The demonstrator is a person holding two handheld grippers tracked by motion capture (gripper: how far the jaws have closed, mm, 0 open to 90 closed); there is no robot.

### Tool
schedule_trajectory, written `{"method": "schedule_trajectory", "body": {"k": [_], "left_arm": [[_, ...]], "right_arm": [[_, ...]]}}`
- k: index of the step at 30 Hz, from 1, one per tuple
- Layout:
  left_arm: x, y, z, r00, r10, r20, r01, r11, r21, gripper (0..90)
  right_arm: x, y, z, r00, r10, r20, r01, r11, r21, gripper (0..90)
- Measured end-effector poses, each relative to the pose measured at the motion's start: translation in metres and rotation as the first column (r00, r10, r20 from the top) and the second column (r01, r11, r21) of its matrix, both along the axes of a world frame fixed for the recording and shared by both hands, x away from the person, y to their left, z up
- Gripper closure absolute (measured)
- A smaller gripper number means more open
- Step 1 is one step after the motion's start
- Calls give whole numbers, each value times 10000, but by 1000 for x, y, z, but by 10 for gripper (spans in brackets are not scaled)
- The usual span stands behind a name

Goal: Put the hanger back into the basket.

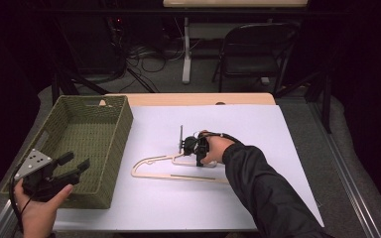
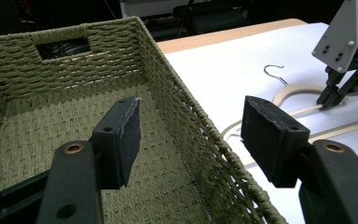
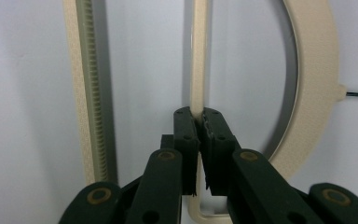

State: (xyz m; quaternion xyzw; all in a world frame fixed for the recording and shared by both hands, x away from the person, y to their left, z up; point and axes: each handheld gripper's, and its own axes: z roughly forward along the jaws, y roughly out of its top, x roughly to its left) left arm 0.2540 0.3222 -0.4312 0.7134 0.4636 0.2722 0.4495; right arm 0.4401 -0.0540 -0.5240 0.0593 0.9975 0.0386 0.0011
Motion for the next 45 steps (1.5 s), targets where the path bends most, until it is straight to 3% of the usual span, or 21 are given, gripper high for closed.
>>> {"method": "schedule_trajectory", "body": {"k": [9, 16, 20, 22, 23, 25, 31, 32, 34, 37, 38, 41, 42, 44, 45], "left_arm": [[0, -10, 0, 9992, -382, 96, 381, 9991, 160, 386], [2, -25, -3, 9955, -945, -1, 945, 9951, 294, 386], [2, -41, -5, 9892, -1459, -147, 1463, 9885, 381, 387], [2, -50, -6, 9838, -1777, -217, 1785, 9828, 466, 387], [2, -54, -6, 9803, -1961, -255, 1971, 9792, 486, 387], [2, -64, -7, 9733, -2273, -307, 2287, 9721, 523, 386], [10, -93, -20, 9460, -3127, -857, 3169, 9476, 410, 383], [13, -100, -24, 9391, -3272, -1051, 3330, 9420, 429, 383], [16, -106, -27, 9317, -3424, -1211, 3491, 9363, 391, 382], [23, -119, -32, 9133, -3788, -1498, 3874, 9213, 326, 382], [26, -124, -33, 9024, -4013, -1571, 4091, 9123, 196, 385], [36, -135, -36, 8804, -4416, -1727, 4504, 8927, 132, 392], [41, -142, -38, 8681, -4584, -1906, 4686, 8833, 100, 394], [46, -148, -40, 8503, -4804, -2147, 4913, 8710, -33, 396], [50, -152, -42, 8367, -4963, -2316, 5082, 8612, -98, 404]], "right_arm": [[-5, -4, 2, 9997, 108, 211, -108, 9999, -1, 855], [-18, -6, 10, 9956, 539, 768, -542, 9985, 16, 855], [-30, -8, 20, 9871, 964, 1281, -979, 9952, 51, 855], [-43, -12, 26, 9775, 1164, 1758, -1223, 9922, 231, 855], [-43, -12, 26, 9775, 1164, 1758, -1223, 9922, 231, 855], [-54, -16, 30, 9674, 1446, 2079, -1520, 9882, 202, 855], [-83, -24, 41, 9445, 1896, 2681, -2039, 9787, 260, 855], [-87, -24, 43, 9381, 2015, 2817, -2175, 9757, 264, 855], [-97, -25, 47, 9246, 2220, 3095, -2410, 9702, 239, 855], [-105, -26, 51, 9200, 2321, 3159, -2512, 9677, 206, 855], [-106, -26, 51, 9164, 2382, 3216, -2592, 9656, 234, 855], [-109, -27, 51, 9105, 2472, 3315, -2671, 9635, 151, 854], [-109, -27, 51, 9092, 2499, 3331, -2694, 9629, 127, 855], [-109, -27, 51, 9100, 2520, 3292, -2687, 9632, 54, 855], [-109, -28, 51, 9069, 2508, 3385, -2714, 9624, 142, 855]]}}
